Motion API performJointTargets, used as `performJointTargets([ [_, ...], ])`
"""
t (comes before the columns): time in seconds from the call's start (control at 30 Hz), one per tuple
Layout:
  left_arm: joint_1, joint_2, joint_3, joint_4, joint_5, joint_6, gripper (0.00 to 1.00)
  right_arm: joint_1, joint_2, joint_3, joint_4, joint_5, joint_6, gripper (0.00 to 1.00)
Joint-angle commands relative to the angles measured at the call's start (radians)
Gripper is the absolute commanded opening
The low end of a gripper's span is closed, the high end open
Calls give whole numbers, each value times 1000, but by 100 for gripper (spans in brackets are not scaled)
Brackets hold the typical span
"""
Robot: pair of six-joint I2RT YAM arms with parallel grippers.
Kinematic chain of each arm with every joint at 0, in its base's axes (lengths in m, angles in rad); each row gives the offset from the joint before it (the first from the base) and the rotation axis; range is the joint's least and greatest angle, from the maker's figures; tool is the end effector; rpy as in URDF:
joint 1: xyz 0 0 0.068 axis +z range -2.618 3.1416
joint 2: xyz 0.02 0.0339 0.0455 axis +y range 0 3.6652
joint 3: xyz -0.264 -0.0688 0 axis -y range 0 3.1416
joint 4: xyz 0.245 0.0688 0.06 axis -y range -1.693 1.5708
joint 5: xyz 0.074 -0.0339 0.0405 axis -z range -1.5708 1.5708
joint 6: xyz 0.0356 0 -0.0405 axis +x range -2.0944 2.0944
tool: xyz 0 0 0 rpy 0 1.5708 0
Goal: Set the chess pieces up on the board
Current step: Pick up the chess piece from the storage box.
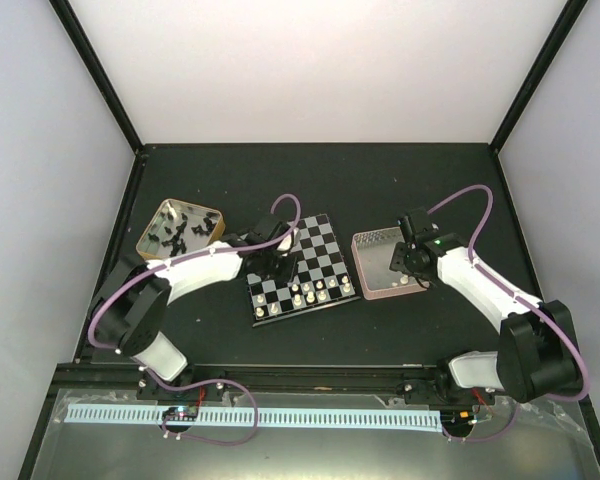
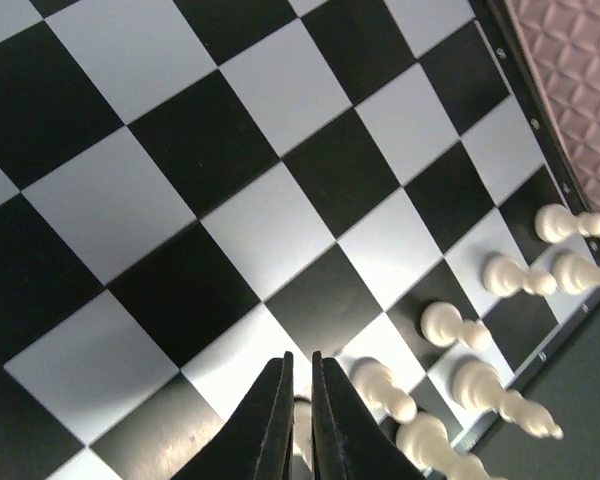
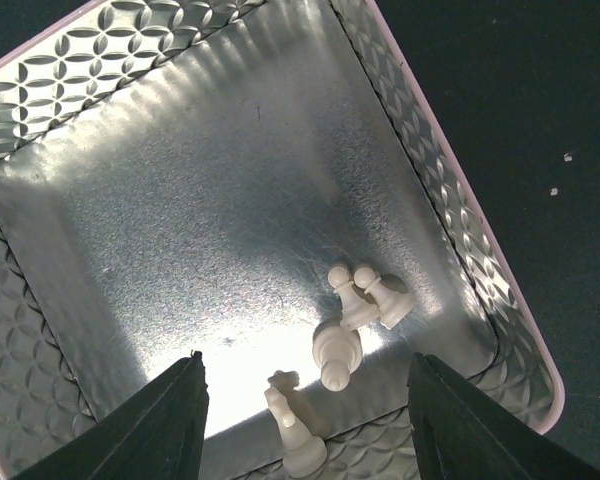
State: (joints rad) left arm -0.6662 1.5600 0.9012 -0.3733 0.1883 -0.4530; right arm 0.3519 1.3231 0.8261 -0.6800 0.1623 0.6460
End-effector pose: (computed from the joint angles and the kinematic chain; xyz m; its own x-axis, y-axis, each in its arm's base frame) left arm 0.2345 -0.1928 0.1814 -0.9055 0.1650 -0.3909 0.3184 0.8732 -0.3690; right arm 0.2283 0.0777 0.2046 -0.8619 0.3164 -0.3962 0.2967 0.9484 0.1118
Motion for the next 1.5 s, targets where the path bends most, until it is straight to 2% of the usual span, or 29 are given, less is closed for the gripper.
performJointTargets([
  [0.0,13,72,75,-50,24,-29,8,-4,10,10,5,9,11,56],
  [0.47,16,122,79,-97,68,-13,2,-4,31,18,17,9,6,55],
  [0.9,15,115,49,-87,107,5,2,-4,41,28,19,14,6,56],
  [1.47,17,54,62,-101,-12,5,2,-23,53,27,-21,50,12,56],
])
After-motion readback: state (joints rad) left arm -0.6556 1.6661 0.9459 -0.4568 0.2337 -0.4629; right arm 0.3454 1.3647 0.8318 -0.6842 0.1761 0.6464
